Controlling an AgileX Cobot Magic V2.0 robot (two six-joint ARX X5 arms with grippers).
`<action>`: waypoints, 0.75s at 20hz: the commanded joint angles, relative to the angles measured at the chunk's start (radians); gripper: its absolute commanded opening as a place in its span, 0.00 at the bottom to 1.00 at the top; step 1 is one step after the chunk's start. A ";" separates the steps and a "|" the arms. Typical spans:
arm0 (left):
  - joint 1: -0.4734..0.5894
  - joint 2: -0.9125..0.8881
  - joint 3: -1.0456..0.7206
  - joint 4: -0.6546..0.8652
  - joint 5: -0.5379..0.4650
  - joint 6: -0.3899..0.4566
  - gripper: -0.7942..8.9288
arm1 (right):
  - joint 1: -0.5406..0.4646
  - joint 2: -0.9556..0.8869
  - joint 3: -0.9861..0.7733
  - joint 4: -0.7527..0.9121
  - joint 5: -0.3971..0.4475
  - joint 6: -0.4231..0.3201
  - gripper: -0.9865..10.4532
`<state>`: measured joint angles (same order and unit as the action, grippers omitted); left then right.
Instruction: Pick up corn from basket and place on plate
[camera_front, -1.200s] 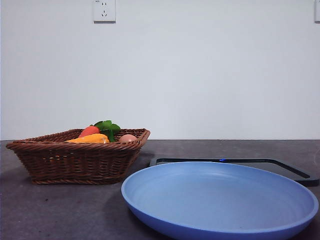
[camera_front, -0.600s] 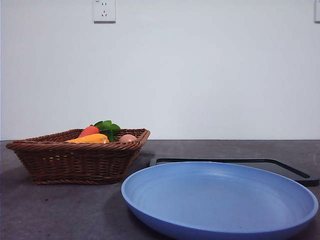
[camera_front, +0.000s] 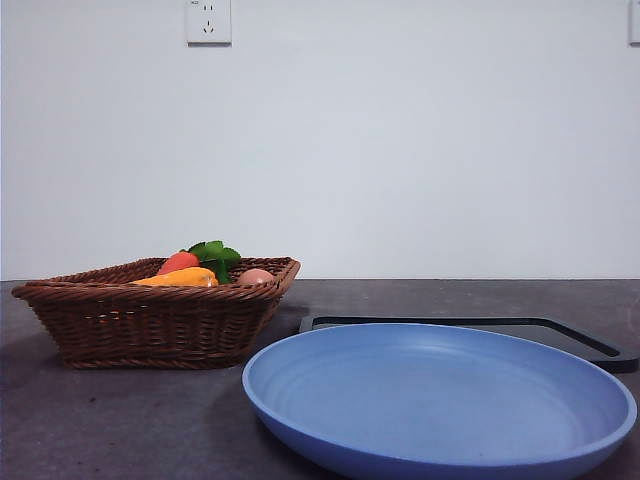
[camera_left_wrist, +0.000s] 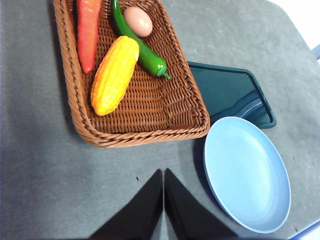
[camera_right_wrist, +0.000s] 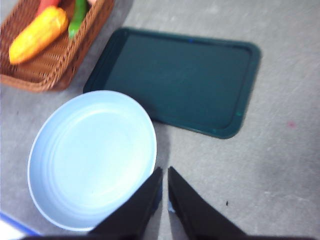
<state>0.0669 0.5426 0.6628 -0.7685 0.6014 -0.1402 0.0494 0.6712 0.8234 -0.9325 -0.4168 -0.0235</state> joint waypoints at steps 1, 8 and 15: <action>-0.001 0.006 0.019 0.005 0.004 0.019 0.15 | 0.008 0.019 0.016 0.005 -0.003 -0.017 0.09; -0.002 0.006 0.019 0.005 0.004 0.015 0.50 | 0.008 0.048 0.016 0.024 -0.002 0.037 0.40; -0.002 0.006 0.019 0.006 0.004 0.016 0.50 | 0.046 0.227 0.016 0.046 -0.025 0.050 0.40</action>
<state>0.0669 0.5434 0.6628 -0.7685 0.6014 -0.1406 0.0925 0.8883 0.8238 -0.8932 -0.4385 0.0154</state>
